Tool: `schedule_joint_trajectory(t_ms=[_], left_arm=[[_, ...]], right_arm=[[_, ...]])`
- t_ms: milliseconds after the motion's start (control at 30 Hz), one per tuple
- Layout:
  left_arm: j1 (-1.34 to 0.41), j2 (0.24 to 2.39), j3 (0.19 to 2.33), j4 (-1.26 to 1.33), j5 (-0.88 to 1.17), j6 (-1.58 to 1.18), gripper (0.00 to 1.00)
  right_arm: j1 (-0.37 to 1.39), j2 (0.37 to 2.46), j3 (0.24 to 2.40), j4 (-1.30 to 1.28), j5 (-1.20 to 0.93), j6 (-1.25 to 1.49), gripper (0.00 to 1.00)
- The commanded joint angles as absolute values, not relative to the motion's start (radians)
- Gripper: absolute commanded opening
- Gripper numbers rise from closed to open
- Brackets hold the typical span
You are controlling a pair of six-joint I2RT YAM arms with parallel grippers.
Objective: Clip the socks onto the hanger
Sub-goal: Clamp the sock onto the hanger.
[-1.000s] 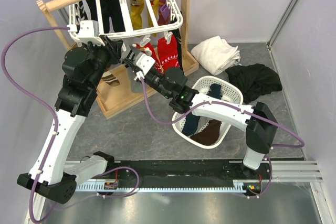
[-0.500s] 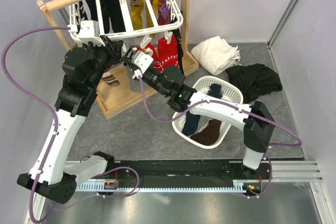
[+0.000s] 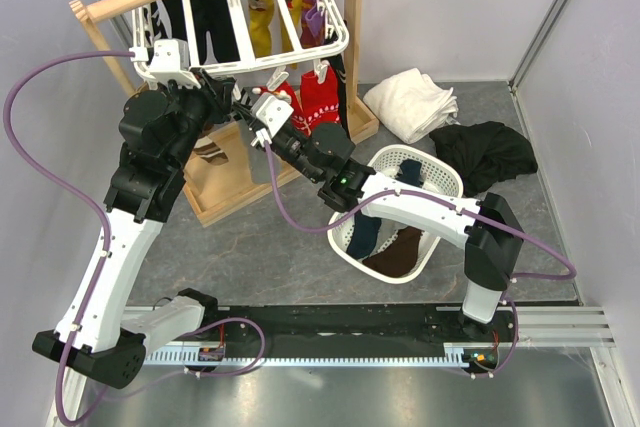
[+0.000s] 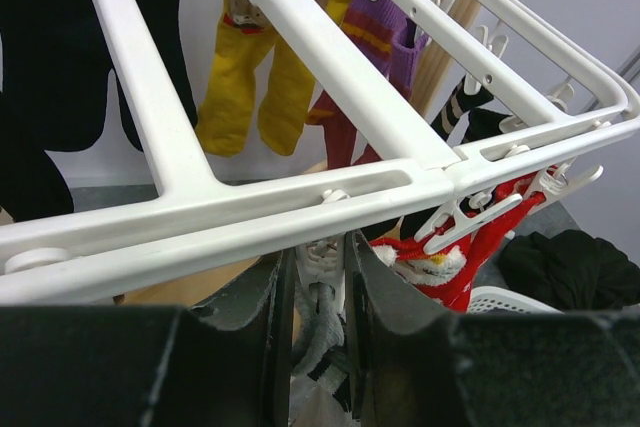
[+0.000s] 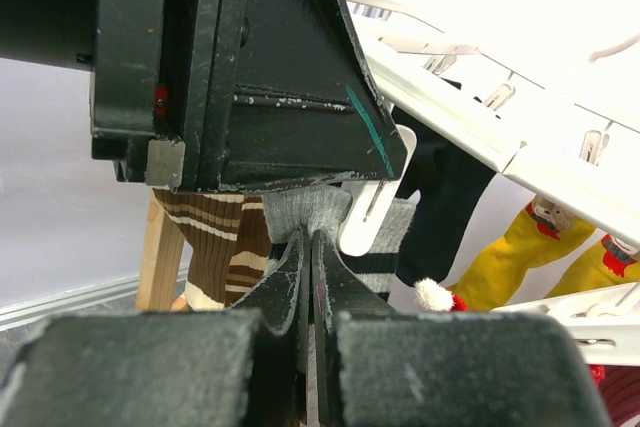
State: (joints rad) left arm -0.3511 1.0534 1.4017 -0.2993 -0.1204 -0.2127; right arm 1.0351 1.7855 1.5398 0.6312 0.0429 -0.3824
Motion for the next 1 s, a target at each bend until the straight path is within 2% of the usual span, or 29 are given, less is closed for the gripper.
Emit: schedule_joint_trajectory(t_ms=[0,67,167,433,567,667,833,967], left_arm=[[-0.356,1.040,1.445,-0.307,-0.101,-0.242,0.19],[-0.356,1.035,1.454,-0.311,-0.104,-0.239,0.33],[-0.354,1.026,1.462,-0.314,-0.107,-0.238,0.47],[-0.356,1.003,1.499,-0.336,-0.106,-0.242,0.72],[-0.356,0.983,1.512,-0.357,-0.110,-0.245,0.78],[-0.356,0.966,1.520,-0.371,-0.115,-0.253,0.80],[-0.356,0.951,1.557,-0.425,-0.138,-0.226,0.82],[-0.345,0.934,1.566,-0.448,-0.236,-0.178,0.83]], right_arm=[[1.039,1.798,1.592,0.667,0.049,-0.387,0.00],[1.039,1.801,1.598,0.667,0.051,-0.385,0.00],[1.039,1.807,1.611,0.666,0.048,-0.380,0.00],[1.039,1.810,1.626,0.670,0.046,-0.364,0.00],[1.039,1.804,1.632,0.670,0.040,-0.354,0.02],[1.039,1.795,1.632,0.666,0.038,-0.345,0.15],[1.039,1.775,1.614,0.654,0.040,-0.330,0.26],[1.039,1.744,1.582,0.643,0.037,-0.313,0.38]])
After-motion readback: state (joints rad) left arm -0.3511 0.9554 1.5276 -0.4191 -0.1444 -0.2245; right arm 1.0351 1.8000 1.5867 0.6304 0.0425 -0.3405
